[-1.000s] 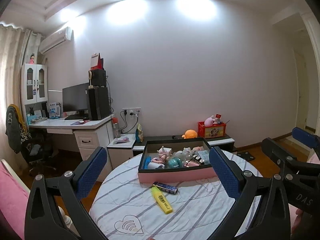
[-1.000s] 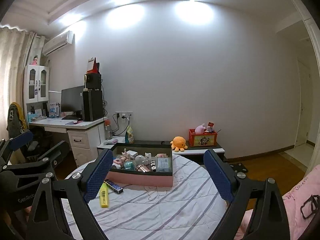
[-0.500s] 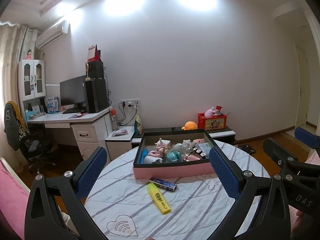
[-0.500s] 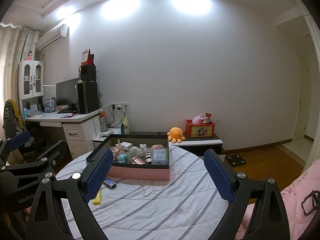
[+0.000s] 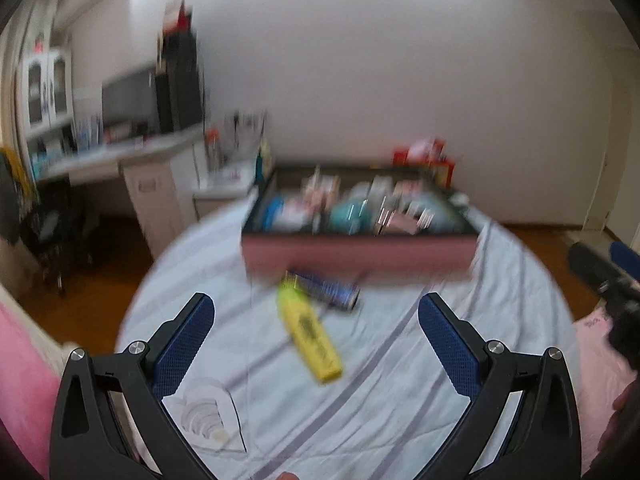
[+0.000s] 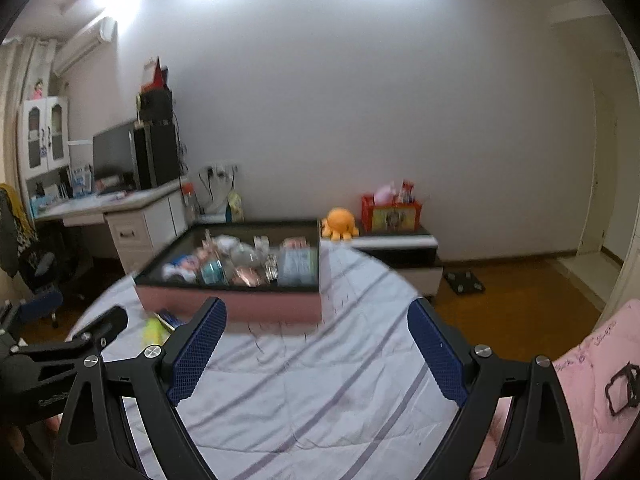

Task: Organize rigid objects
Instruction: 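Withdraw both tools from the pink box back over the bed, then grasp the yellow highlighter with the left gripper while the right gripper grasps the blue lighter box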

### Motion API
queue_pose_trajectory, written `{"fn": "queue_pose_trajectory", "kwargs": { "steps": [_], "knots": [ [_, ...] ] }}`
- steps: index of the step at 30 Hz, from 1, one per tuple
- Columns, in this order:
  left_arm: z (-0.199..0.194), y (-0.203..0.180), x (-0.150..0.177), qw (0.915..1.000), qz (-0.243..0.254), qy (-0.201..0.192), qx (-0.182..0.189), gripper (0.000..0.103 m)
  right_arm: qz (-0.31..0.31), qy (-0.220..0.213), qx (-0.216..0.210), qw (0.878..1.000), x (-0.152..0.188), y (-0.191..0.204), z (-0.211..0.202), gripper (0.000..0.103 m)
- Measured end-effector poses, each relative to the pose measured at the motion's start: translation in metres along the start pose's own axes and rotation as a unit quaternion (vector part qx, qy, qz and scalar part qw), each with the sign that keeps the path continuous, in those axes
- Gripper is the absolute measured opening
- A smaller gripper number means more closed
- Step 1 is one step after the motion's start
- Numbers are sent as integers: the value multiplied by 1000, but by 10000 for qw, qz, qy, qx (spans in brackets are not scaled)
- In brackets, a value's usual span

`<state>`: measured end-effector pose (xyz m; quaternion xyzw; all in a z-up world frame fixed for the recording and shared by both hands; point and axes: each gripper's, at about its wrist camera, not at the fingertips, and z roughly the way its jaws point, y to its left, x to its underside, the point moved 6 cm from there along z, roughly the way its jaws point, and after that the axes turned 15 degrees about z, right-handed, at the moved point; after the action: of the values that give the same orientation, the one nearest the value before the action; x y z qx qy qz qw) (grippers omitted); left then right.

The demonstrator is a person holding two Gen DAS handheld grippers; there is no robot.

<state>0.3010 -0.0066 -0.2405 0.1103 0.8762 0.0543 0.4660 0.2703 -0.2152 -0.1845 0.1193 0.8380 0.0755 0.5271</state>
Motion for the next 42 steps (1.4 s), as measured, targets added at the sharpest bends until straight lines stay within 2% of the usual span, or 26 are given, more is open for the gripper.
{"fn": "queue_pose_trajectory", "kwargs": {
  "steps": [6, 11, 12, 14, 15, 17, 18, 19, 21, 28, 32, 34, 36, 38, 40, 42],
  "knots": [
    [57, 8, 35, 9941, -507, 843, 460, 103, -17, 576, 36, 9983, 22, -1, 36, 94],
    [81, 25, 50, 9870, -895, 1256, 445, 103, -166, 882, 10, 9960, 34, 7, 57, 94],
    [83, 29, 50, 9874, -867, 1273, 356, 99, -194, 916, -3, 9956, 36, 9, 60, 94],
    [84, 31, 50, 9882, -756, 1294, 325, 85, -288, 1043, -9, 9941, 39, 15, 69, 94],
    [83, 31, 49, 9889, -670, 1284, 317, 74, -312, 1076, -20, 9937, 40, 18, 72, 94],
    [83, 30, 48, 9896, -491, 1308, 343, 61, -404, 1164, -68, 9924, 42, 27, 80, 94],
    [83, 31, 48, 9901, -368, 1323, 291, 42, -442, 1204, -91, 9917, 43, 30, 83, 94],
    [84, 34, 46, 9904, -296, 1324, 281, 31, -490, 1257, -113, 9908, 44, 35, 86, 94],
    [86, 42, 42, 9906, -242, 1281, 414, 25, -593, 1371, -241, 9885, 46, 46, 92, 94],
    [76, 63, 52, 9914, -361, 1141, 525, 25, -1099, 1963, -710, 9718, 60, 101, 125, 94],
    [71, 74, 57, 9907, -419, 1102, 676, 25, -1536, 2343, -973, 9550, 75, 140, 146, 94],
    [72, 77, 58, 9899, -474, 1096, 764, 25, -1639, 2438, -1014, 9505, 81, 150, 156, 94],
    [73, 76, 58, 9902, -416, 1098, 754, 25, -1763, 2524, -1016, 9460, 87, 158, 165, 88],
    [75, 75, 57, 9902, -360, 1128, 743, 26, -1823, 2668, -1132, 9396, 93, 164, 172, 63],
    [77, 74, 55, 9899, -387, 1132, 766, 27, -1762, 2700, -1331, 9372, 92, 167, 173, 54],
    [79, 72, 52, 9902, -314, 1130, 761, 27, -1791, 2725, -1449, 9342, 92, 168, 169, 39]
  ]
}}
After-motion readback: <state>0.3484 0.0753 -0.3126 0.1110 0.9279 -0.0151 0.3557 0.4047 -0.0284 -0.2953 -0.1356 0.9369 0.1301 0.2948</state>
